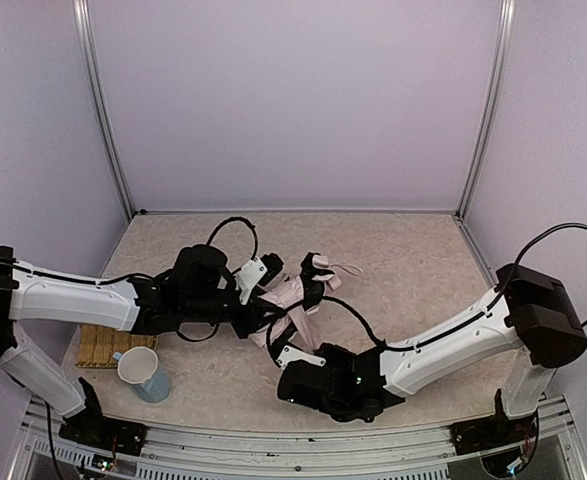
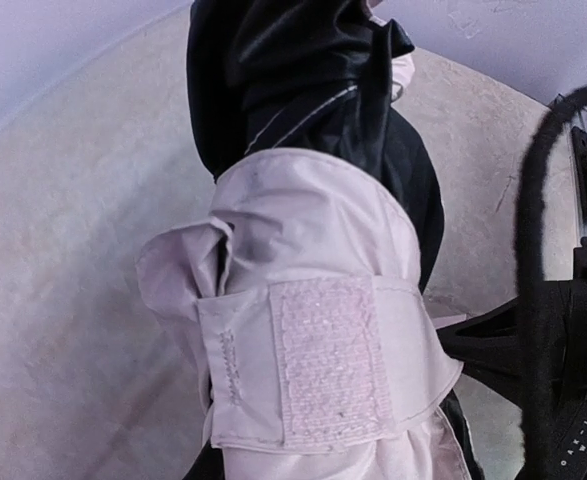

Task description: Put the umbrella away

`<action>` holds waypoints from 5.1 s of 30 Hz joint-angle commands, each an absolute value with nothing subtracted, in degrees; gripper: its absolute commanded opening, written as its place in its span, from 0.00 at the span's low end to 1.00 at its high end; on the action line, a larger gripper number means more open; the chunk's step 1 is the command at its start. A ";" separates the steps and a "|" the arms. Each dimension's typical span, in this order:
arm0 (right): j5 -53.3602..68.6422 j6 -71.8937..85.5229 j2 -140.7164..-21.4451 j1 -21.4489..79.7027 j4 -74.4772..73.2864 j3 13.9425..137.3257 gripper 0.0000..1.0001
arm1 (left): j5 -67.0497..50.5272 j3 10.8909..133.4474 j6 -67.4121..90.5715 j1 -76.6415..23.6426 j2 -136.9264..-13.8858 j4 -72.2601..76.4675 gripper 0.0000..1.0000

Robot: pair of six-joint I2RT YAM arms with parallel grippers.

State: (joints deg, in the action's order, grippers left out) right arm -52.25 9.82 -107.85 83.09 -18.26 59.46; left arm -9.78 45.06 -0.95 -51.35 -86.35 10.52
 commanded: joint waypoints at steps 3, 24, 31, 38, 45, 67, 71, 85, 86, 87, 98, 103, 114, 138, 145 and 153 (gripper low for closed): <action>-53.44 -6.50 -104.68 81.11 5.06 54.88 0.14 | 6.67 47.96 -14.88 -56.18 -79.25 13.51 0.00; 0.75 2.57 -67.03 69.64 29.82 23.73 1.00 | 16.90 46.46 -29.73 -62.71 -74.89 14.99 0.00; 26.08 6.33 -64.05 56.35 41.82 23.38 0.99 | 10.90 45.80 -29.09 -64.49 -67.79 14.74 0.00; 34.31 6.91 -73.78 54.41 39.92 30.98 0.95 | 8.77 46.11 -30.34 -66.85 -64.73 14.55 0.00; 42.49 11.10 -83.47 54.57 45.19 36.00 0.90 | 9.17 47.07 -30.78 -67.41 -64.67 14.50 0.00; 37.68 20.97 -85.45 53.09 57.86 30.55 0.66 | 13.77 46.66 -29.27 -65.48 -63.34 16.45 0.00; 32.53 21.04 -81.46 53.14 57.67 28.09 0.74 | 12.57 46.72 -28.35 -65.04 -63.25 16.93 0.00; 34.42 20.94 -86.70 55.66 57.30 34.38 0.92 | 4.94 48.42 -26.37 -65.74 -63.46 18.71 0.00; 34.91 20.69 -87.07 55.91 57.15 34.91 0.89 | 5.01 48.38 -26.43 -65.74 -63.64 18.60 0.00; 35.36 20.38 -87.39 56.14 57.07 35.36 0.85 | 5.08 48.30 -26.49 -65.73 -63.71 18.67 0.00; 41.18 23.46 -93.55 56.75 59.03 38.15 0.68 | 5.98 49.97 -27.93 -65.74 -65.26 18.45 0.00; 41.40 24.30 -93.34 56.97 61.97 37.41 0.40 | 5.83 49.65 -27.68 -65.74 -65.50 18.29 0.00; 42.63 23.40 -91.48 56.97 61.55 36.13 0.22 | 5.49 49.39 -28.00 -65.64 -65.08 17.20 0.00; 19.40 22.72 -78.28 61.77 45.17 19.80 0.00 | 5.71 54.85 -15.99 -50.68 -68.33 16.26 0.00; 18.40 20.01 -81.86 54.84 45.73 18.89 0.00 | -21.83 48.71 -22.02 -60.83 -57.97 18.85 0.00; 21.54 0.25 -78.43 47.57 24.08 39.00 0.00 | -33.40 45.94 -28.00 -72.55 -61.94 6.02 0.00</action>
